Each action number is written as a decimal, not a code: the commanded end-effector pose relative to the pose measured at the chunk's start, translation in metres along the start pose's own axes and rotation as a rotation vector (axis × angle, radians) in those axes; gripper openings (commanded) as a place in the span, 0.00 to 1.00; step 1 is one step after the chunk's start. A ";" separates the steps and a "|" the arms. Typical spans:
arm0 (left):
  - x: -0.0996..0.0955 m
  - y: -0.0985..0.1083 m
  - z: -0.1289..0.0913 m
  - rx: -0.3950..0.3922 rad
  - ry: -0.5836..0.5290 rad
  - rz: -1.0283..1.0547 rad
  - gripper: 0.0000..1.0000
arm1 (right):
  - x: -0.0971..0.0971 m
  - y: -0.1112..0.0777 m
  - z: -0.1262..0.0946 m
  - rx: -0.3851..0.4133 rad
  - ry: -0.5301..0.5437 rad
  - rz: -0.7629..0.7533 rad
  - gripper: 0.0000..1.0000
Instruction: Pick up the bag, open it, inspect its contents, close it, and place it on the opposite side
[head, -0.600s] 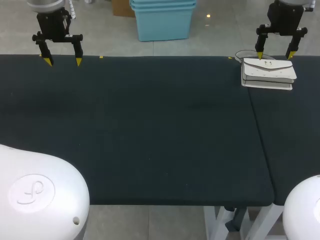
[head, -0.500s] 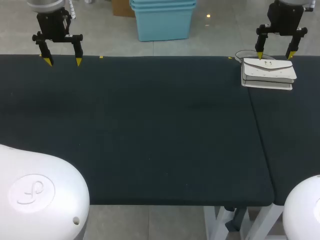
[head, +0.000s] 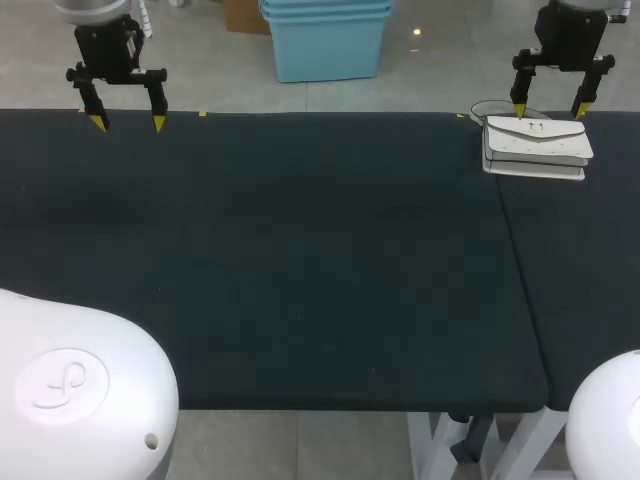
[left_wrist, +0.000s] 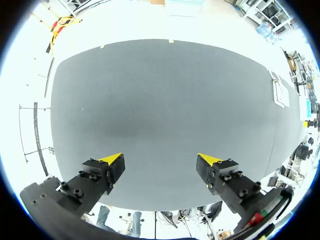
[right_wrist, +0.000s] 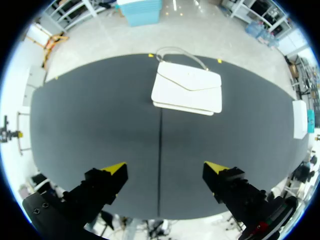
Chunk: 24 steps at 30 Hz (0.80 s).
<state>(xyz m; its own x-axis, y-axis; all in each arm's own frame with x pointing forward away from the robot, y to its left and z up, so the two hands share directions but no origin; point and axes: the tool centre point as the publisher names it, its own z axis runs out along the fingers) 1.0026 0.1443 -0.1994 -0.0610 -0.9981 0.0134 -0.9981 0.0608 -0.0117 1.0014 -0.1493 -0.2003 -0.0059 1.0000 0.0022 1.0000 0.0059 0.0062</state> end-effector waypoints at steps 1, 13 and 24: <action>0.009 0.005 0.003 0.063 0.028 0.138 1.00 | -0.006 0.009 0.004 0.004 0.046 -0.032 1.00; 0.043 0.035 0.019 0.306 0.248 0.761 1.00 | -0.056 0.034 0.031 0.009 0.259 -0.007 1.00; 0.064 0.044 0.048 0.431 0.305 1.194 1.00 | -0.087 0.050 0.059 -0.013 0.392 0.079 1.00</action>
<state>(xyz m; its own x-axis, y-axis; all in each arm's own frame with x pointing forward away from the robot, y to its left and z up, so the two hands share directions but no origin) 0.9583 0.0819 -0.2395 -0.7260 -0.6797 0.1046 -0.6812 0.6901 -0.2444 1.0497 -0.2291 -0.2523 0.0656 0.9477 0.3124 0.9975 -0.0710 0.0059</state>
